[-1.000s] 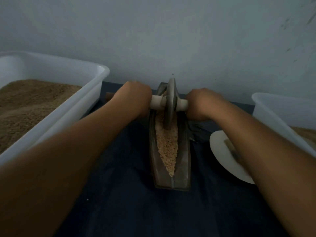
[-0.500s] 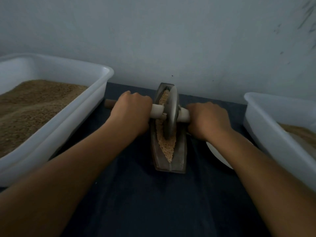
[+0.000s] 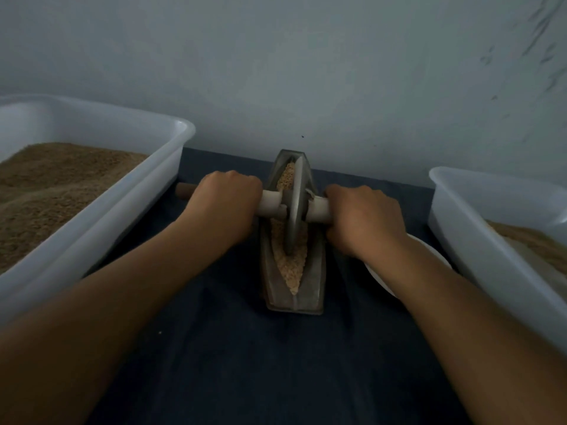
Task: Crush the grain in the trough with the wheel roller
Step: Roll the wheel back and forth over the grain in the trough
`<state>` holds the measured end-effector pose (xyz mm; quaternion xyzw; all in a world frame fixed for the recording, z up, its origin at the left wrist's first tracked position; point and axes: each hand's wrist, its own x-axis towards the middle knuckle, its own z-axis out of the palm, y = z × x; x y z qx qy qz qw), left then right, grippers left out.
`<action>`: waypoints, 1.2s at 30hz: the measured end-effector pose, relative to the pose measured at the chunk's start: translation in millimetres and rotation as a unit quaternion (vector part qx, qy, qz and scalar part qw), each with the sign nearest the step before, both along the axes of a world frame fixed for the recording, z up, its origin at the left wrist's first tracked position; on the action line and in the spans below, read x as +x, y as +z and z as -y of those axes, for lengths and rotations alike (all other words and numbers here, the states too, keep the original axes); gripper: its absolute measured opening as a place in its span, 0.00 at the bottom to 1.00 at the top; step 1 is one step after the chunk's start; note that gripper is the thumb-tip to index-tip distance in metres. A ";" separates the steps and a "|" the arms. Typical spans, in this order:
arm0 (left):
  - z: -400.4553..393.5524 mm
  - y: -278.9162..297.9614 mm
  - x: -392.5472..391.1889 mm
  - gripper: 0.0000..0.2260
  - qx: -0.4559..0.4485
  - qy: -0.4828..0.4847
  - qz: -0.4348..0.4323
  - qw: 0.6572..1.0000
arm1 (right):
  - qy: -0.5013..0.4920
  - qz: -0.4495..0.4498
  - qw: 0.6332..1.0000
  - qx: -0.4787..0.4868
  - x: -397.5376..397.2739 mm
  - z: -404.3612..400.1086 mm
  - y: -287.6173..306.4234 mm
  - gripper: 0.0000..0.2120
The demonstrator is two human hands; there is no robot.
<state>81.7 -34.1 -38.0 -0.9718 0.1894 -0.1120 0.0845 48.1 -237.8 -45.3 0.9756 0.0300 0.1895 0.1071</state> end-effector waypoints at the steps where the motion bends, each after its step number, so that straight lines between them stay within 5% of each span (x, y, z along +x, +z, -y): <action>1: 1.8 0.6 6.5 0.12 0.003 0.001 -0.005 1.000 | -0.006 -0.026 1.000 0.011 8.6 1.0 2.3 0.14; 13: 12.3 6.1 67.0 0.12 0.024 0.007 -0.007 1.000 | -0.045 -0.200 0.978 0.031 86.7 6.4 23.9 0.11; 24: 6.2 6.8 17.7 0.15 0.028 -0.010 -0.015 0.999 | -0.016 -0.113 0.993 0.041 18.6 6.5 6.2 0.15; 29: -5.5 3.6 -13.4 0.17 0.023 -0.016 0.003 1.000 | 0.015 0.007 1.000 -0.009 -18.0 2.2 -0.4 0.13; 36: -8.3 -3.3 -26.1 0.17 0.003 -0.040 0.067 0.997 | 0.012 0.018 1.000 -0.001 -32.6 3.3 -7.4 0.13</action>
